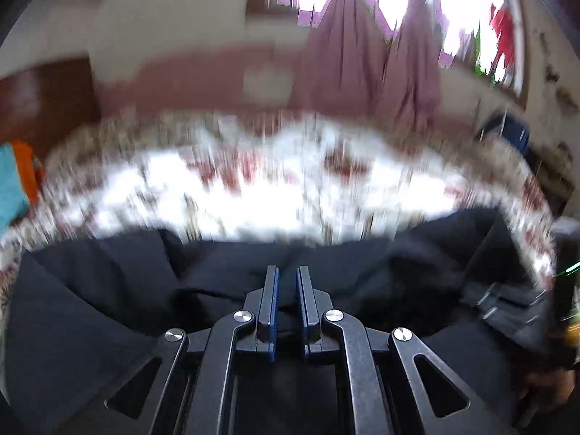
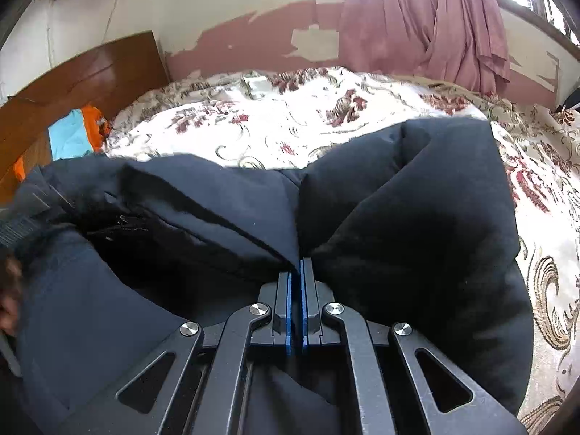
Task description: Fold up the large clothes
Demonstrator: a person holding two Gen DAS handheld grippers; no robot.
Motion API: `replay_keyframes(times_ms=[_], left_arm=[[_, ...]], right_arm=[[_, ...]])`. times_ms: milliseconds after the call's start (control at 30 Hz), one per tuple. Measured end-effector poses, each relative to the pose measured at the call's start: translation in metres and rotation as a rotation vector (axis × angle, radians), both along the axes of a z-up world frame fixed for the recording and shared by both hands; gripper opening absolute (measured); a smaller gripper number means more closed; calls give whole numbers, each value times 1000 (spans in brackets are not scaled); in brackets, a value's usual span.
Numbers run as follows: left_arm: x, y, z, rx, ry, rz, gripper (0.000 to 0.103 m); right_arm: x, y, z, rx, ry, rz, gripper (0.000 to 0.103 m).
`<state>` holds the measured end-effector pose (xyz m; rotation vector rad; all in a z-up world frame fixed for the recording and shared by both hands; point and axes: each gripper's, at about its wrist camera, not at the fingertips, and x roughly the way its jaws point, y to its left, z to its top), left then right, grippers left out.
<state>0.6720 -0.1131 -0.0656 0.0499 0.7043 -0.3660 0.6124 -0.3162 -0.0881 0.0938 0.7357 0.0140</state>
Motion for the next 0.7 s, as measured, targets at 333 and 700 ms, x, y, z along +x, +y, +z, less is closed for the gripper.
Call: replay_keyframes(times_ms=[333,700], left_arm=[[-1,28,-39,-224,59,-19,8],[4,21,-45,-180,102,-33,8]], right_arm=[[-14,48,64,-55,-264,197,5],[65,43,-16,83,264,200,0]])
